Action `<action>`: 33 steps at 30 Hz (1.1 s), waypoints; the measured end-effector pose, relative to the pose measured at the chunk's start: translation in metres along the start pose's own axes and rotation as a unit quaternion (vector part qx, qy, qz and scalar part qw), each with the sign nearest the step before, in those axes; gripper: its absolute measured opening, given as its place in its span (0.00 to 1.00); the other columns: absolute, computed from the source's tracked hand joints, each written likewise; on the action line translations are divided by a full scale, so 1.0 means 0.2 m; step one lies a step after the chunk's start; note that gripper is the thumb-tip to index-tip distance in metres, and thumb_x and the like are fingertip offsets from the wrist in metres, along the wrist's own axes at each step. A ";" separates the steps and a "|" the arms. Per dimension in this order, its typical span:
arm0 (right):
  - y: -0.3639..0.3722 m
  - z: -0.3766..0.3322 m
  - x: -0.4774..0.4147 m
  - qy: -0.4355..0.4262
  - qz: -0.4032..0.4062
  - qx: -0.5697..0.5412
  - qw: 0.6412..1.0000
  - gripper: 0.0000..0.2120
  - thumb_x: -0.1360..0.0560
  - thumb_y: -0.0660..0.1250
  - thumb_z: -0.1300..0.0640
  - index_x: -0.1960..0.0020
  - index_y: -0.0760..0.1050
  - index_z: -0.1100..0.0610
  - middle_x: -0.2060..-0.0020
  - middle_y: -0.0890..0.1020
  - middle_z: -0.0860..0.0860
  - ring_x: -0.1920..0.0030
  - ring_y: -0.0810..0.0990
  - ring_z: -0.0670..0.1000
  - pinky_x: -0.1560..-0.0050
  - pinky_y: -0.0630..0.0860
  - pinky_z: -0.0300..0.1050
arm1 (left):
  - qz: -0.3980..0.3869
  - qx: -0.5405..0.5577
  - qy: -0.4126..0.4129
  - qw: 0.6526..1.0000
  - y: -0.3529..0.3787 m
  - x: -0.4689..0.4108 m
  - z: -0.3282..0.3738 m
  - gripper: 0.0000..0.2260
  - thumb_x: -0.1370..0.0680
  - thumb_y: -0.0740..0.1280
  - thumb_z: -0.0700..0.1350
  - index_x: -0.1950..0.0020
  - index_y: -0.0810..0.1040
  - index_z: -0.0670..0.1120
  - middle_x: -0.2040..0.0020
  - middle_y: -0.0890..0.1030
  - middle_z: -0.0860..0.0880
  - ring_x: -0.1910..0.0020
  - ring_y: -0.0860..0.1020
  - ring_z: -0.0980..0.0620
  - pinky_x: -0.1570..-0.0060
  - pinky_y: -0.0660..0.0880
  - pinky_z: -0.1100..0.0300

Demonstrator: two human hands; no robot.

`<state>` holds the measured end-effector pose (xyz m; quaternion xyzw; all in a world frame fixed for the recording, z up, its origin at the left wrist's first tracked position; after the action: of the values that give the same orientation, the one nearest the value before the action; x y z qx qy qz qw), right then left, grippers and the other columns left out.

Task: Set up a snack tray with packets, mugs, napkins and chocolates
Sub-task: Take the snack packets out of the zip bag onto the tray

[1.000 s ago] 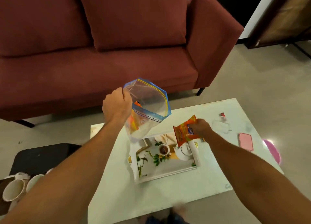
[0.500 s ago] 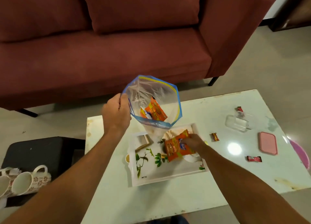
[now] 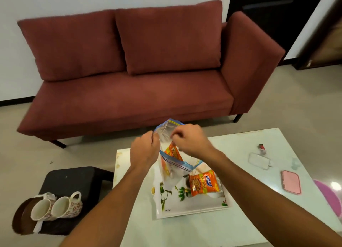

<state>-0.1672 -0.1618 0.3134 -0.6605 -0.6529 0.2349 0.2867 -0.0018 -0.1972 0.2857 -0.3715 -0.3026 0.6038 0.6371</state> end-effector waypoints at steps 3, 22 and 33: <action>0.22 -0.05 -0.03 0.126 -0.229 0.085 0.962 0.09 0.23 0.62 0.58 0.52 0.80 0.61 0.61 0.84 0.58 0.56 0.87 0.61 0.53 0.85 0.56 | 0.014 0.007 0.024 1.000 -0.14 0.04 0.13 0.17 0.17 0.58 0.50 0.65 0.68 0.48 0.62 0.81 0.42 0.62 0.74 0.39 0.63 0.61 0.53; -0.15 -0.54 -0.05 0.172 -0.142 0.160 0.961 0.16 0.41 0.74 0.50 0.56 0.79 0.55 0.63 0.81 0.51 0.63 0.83 0.53 0.69 0.78 0.41 | 0.029 -0.018 -0.046 0.998 -0.61 0.04 0.21 0.14 0.18 0.54 0.53 0.59 0.71 0.50 0.54 0.82 0.44 0.63 0.72 0.47 0.64 0.67 0.55; -0.80 -0.34 -0.02 0.235 0.021 -0.026 0.971 0.12 0.35 0.77 0.57 0.56 0.77 0.56 0.63 0.82 0.54 0.67 0.82 0.51 0.71 0.76 0.39 | 0.047 -0.038 -0.111 0.992 -0.54 -0.03 -0.06 0.19 0.18 0.55 0.52 0.45 0.80 0.42 0.47 0.82 0.38 0.48 0.80 0.35 0.53 0.74 0.50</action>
<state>-0.2378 -0.1730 0.4730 -0.7180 -0.5590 0.0624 0.4101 0.0658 -0.2036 0.3697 -0.3396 -0.3762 0.6584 0.5564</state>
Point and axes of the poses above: each hand's wrist, its own x-axis away from the middle knuckle, its own y-axis out of the palm, z = x × y, the point moved 8 cm from there along -x, towards the middle knuckle
